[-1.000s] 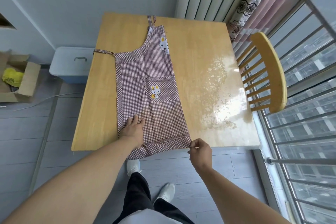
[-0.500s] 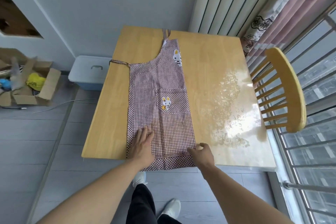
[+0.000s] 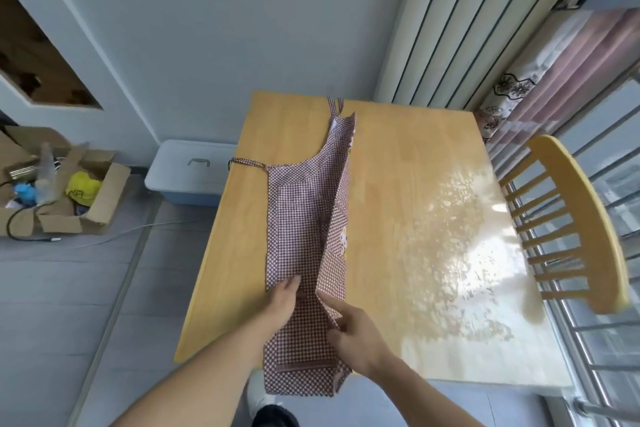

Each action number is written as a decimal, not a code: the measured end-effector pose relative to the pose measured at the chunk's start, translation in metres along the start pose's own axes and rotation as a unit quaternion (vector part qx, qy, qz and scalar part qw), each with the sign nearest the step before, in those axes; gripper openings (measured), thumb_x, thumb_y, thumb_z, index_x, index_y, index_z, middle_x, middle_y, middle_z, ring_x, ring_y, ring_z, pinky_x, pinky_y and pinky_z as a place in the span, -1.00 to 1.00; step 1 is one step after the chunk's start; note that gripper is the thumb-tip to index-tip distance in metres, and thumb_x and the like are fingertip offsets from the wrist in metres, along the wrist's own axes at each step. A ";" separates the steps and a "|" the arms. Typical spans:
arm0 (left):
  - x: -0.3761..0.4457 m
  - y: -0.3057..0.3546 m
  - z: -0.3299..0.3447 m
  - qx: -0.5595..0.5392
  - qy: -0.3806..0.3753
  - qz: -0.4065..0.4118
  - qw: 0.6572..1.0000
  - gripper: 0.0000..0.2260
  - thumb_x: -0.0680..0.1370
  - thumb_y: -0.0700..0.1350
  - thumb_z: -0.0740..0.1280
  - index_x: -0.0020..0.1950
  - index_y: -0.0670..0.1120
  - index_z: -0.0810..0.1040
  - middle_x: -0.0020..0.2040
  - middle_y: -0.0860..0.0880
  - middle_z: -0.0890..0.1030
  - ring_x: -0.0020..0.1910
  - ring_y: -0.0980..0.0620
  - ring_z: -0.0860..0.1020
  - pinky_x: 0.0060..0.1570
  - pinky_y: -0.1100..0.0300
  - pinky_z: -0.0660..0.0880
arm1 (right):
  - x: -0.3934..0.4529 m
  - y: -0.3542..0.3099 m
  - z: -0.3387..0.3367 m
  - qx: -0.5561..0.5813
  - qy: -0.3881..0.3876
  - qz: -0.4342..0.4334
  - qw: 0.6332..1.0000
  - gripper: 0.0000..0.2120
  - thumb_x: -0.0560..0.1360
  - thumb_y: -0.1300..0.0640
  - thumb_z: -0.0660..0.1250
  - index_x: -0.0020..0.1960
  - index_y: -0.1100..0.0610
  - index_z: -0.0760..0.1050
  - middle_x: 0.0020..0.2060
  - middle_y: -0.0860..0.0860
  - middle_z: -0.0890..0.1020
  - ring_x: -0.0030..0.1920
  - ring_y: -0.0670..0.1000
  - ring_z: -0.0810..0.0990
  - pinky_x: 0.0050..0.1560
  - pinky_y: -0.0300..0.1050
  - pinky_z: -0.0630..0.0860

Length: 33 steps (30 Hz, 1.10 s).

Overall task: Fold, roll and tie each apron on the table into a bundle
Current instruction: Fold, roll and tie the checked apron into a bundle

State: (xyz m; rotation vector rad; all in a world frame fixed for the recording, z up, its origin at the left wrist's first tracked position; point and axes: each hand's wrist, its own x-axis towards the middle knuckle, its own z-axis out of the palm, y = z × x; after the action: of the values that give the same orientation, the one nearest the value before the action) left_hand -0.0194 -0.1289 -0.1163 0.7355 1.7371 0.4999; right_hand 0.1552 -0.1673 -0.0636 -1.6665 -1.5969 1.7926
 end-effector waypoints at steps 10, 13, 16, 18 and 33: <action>0.042 0.008 -0.045 -0.145 -0.140 -0.115 0.973 -0.35 0.44 0.34 0.41 0.39 -0.02 0.49 0.26 0.01 0.60 0.18 -0.03 0.53 0.17 0.06 0.44 | 0.037 -0.006 0.082 -0.303 -0.115 0.094 0.941 -0.33 0.49 -0.06 0.27 0.53 -0.38 0.15 0.32 0.08 0.59 0.28 0.13 0.58 0.31 -0.03 0.50; 0.053 -0.006 -0.044 -0.119 -0.095 -0.076 0.985 -0.63 0.51 0.00 0.50 0.24 -0.10 0.54 0.17 -0.03 0.65 0.14 -0.03 0.59 0.08 0.10 0.55 | 0.039 -0.006 0.087 -0.276 -0.091 0.109 0.951 -0.26 0.29 -0.63 0.19 0.42 -0.40 0.32 0.32 -0.02 0.61 0.32 0.05 0.57 0.33 -0.04 0.49; 0.056 -0.015 -0.049 -0.077 -0.080 -0.078 0.991 -0.57 0.39 -0.16 0.60 0.21 -0.16 0.58 0.14 -0.09 0.69 0.08 -0.05 0.66 0.16 -0.03 0.60 | 0.044 -0.011 0.076 -0.301 0.079 0.094 0.946 -0.37 0.45 -0.52 0.17 0.38 -0.21 0.45 0.23 -0.14 0.62 0.23 -0.07 0.58 0.19 -0.11 0.52; 0.056 -0.009 -0.054 -0.063 -0.073 -0.057 0.994 -0.56 0.36 -0.20 0.62 0.18 -0.14 0.57 0.14 -0.07 0.69 0.04 -0.02 0.65 0.11 0.04 0.60 | 0.048 -0.010 0.062 -0.292 0.176 0.108 0.934 -0.45 0.51 -0.30 0.31 0.45 -0.17 0.33 0.27 -0.17 0.53 0.26 -0.08 0.52 0.14 -0.09 0.55; 0.151 0.116 -0.107 -0.279 -0.129 -0.071 0.949 -0.19 0.24 0.17 0.58 0.42 -0.09 0.48 0.36 -0.05 0.56 0.21 -0.10 0.54 0.30 -0.07 0.43 | 0.131 -0.061 0.010 -0.278 0.180 0.062 0.942 -0.47 0.60 -0.11 0.29 0.53 -0.07 0.31 0.47 -0.09 0.41 0.44 0.00 0.39 0.44 -0.02 0.41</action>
State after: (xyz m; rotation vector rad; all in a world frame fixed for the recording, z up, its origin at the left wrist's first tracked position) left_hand -0.1232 0.0635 -0.1145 0.2529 1.3007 0.7189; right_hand 0.0743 -0.0509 -0.0925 -2.2140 -1.9597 1.0273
